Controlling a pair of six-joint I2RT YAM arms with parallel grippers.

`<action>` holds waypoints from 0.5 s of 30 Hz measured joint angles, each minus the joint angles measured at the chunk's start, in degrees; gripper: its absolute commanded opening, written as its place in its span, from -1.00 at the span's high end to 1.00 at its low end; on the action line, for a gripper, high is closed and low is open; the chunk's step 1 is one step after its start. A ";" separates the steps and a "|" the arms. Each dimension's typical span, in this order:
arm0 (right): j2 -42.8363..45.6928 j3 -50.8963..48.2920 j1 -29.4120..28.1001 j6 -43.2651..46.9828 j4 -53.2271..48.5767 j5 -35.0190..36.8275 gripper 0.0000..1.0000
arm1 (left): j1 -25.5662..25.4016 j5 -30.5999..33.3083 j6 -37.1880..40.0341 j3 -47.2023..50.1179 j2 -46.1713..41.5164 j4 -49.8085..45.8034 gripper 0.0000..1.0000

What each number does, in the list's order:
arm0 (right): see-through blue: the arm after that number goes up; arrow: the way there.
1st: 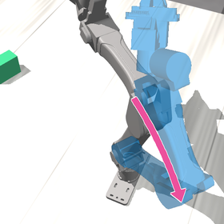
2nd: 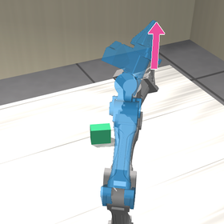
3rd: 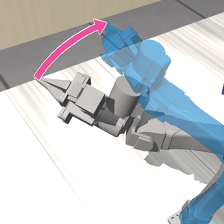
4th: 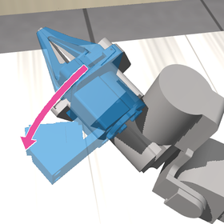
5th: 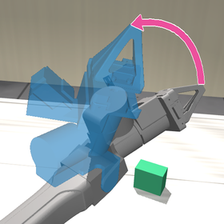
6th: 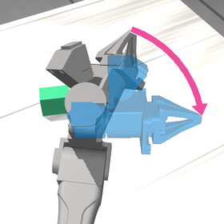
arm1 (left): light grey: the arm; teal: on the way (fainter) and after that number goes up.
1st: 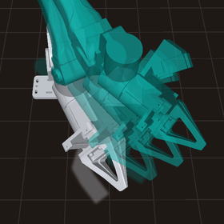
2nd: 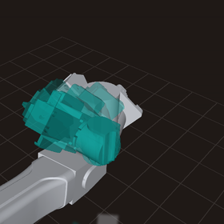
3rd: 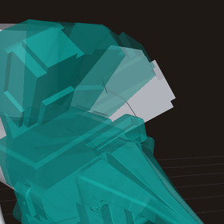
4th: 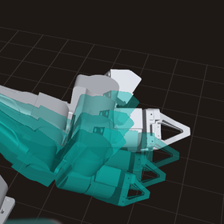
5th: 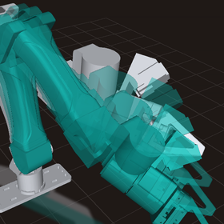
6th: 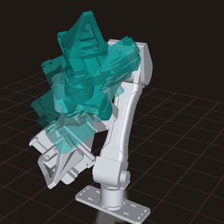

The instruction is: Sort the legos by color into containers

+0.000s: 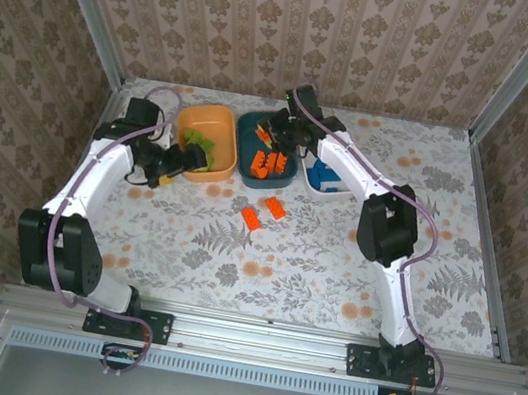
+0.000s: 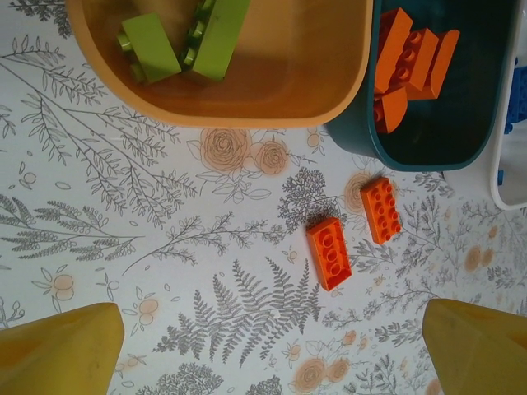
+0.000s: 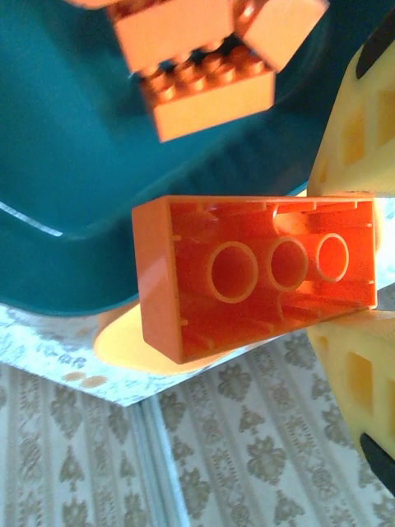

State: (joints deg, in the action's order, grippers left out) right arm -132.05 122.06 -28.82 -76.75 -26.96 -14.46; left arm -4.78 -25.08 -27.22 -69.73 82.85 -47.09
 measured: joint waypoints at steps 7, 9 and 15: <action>-12.41 16.85 -0.28 -1.05 -1.14 2.56 0.31 | -0.07 1.51 0.00 0.13 -4.15 -2.69 -0.94; -14.62 19.30 -0.28 -1.27 -1.70 2.73 0.32 | -0.22 2.23 -0.02 0.13 -5.29 -3.74 -0.95; -18.49 21.90 -0.26 -1.53 -2.19 3.10 0.32 | -0.50 3.93 -0.22 1.57 -8.76 -5.16 -0.99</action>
State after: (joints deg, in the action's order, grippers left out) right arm -150.54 143.96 -29.08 -78.28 -29.15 -11.35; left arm -5.28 -21.15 -27.44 -68.16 74.08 -52.25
